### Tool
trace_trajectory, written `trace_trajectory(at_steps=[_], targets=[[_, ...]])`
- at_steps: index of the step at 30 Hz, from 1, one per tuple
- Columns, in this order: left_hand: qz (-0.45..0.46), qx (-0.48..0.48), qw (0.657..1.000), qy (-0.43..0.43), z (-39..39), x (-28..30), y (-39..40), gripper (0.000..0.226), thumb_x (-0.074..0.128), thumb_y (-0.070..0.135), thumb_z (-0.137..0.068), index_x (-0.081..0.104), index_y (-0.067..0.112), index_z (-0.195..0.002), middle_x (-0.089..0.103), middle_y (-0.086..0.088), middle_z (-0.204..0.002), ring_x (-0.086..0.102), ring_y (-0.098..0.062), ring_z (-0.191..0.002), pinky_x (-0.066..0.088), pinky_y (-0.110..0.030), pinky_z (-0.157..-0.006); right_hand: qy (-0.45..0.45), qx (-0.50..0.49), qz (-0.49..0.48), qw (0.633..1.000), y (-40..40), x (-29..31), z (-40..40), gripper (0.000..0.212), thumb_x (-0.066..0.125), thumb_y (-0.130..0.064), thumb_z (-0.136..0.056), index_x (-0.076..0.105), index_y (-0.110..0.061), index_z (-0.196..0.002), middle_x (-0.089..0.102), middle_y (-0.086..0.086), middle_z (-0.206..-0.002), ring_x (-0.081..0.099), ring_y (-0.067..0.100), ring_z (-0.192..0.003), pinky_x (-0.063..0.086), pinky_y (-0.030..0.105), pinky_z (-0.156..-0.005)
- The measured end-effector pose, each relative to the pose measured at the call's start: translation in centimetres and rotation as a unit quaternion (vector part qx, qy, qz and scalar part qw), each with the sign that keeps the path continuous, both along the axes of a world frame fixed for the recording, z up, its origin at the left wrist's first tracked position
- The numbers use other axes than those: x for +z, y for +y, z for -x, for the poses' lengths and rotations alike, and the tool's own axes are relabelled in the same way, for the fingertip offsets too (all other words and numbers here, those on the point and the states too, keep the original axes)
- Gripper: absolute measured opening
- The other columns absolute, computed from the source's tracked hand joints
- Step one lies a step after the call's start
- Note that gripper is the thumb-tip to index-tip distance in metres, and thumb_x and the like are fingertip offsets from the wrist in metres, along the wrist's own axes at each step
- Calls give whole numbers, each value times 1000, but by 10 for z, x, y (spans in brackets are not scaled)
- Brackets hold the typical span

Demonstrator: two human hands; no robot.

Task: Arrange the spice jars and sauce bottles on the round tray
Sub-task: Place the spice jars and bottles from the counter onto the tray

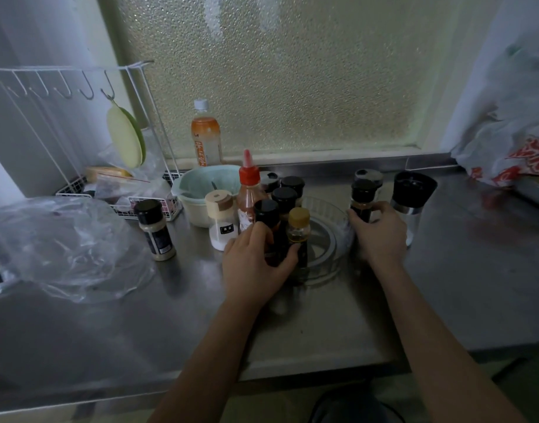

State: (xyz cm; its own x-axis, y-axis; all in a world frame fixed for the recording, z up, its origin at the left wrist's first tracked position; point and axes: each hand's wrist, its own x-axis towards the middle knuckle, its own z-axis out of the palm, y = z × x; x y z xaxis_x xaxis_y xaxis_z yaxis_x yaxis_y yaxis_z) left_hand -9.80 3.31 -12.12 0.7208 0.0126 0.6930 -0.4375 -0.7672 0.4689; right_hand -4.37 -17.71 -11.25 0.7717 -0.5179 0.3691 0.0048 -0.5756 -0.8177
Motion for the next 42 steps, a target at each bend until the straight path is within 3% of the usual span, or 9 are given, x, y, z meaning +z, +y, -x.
trace_trajectory(at_steps=[4, 11, 15, 18, 22, 25, 32, 39, 42], targets=[[21, -28, 999, -13, -3, -1, 4, 28, 46, 41, -82, 44, 16, -70, 46, 4, -65, 43, -14, -60, 29, -26, -56, -142, 67, -9, 988, 13, 10, 22, 21, 69, -28, -82, 54, -16, -91, 51, -4, -56, 51, 0, -51, 36, 8, -48], [43, -17, 999, -24, -1, 0, 6, 26, 42, 33, -84, 49, 11, -71, 50, -1, -67, 44, -17, -62, 28, -27, -58, 33, 237, 106, 965, 44, 8, 17, 20, 64, -39, -83, 59, -24, -95, 54, -11, -70, 52, 3, -65, 34, 22, -54], [149, 34, 988, -35, -6, -2, 12, 20, 40, 23, -84, 51, 7, -81, 55, -10, -78, 49, -23, -73, 38, -35, -63, 42, 271, 95, 957, 46, 10, 18, 30, 62, -31, -87, 59, -20, -114, 55, -6, -82, 55, 12, -73, 35, 12, -55], [228, 111, 967, -25, -16, -3, 22, 23, 48, 7, -82, 51, 0, -104, 54, -19, -102, 50, -31, -97, 32, -22, -81, -57, 177, 39, 982, 27, 16, 25, 38, 62, -24, -87, 53, -21, -124, 54, -3, -86, 50, 8, -69, 38, 19, -60], [267, 101, 957, 56, -30, -7, 31, 51, 63, 7, -81, 41, -2, -125, 47, -22, -127, 44, -35, -119, 32, -27, -96, -146, -76, -9, 986, -29, 12, 22, 55, 64, -26, -82, 43, -9, -129, 51, 15, -127, 50, 28, -114, 43, 36, -94], [288, 67, 951, 97, -41, -13, 34, 67, 69, 25, -75, 39, 6, -131, 48, -16, -132, 45, -30, -122, 41, -47, -101, -31, -43, -67, 996, -51, 3, 9, 83, 70, -40, -73, 30, -8, -139, 42, 16, -141, 43, 31, -128, 37, 43, -106], [287, 111, 939, 153, -61, -20, 45, 46, 70, 27, -79, 51, 6, -116, 61, -14, -120, 56, -30, -109, 47, -39, -85, -32, -7, -89, 996, -42, -12, -2, 56, 72, -27, -79, 44, -6, -123, 54, 17, -127, 53, 33, -114, 44, 43, -94], [366, 156, 917, -31, -34, 6, 41, 44, 66, 41, -74, 59, 12, -105, 65, -2, -101, 60, -16, -93, 47, -25, -80, -207, -21, -115, 971, -17, 3, 13, 65, 72, -26, -79, 41, -8, -133, 48, -7, -125, 46, 0, -115, 36, 8, -94], [353, 121, 924, -79, -15, 16, 31, 39, 64, 41, -73, 60, 13, -100, 62, 4, -93, 58, -7, -86, 46, -16, -75, -182, 42, -110, 976, -3, 4, 13, 64, 71, -29, -81, 41, -10, -134, 54, -1, -129, 52, 10, -116, 39, 2, -86]])
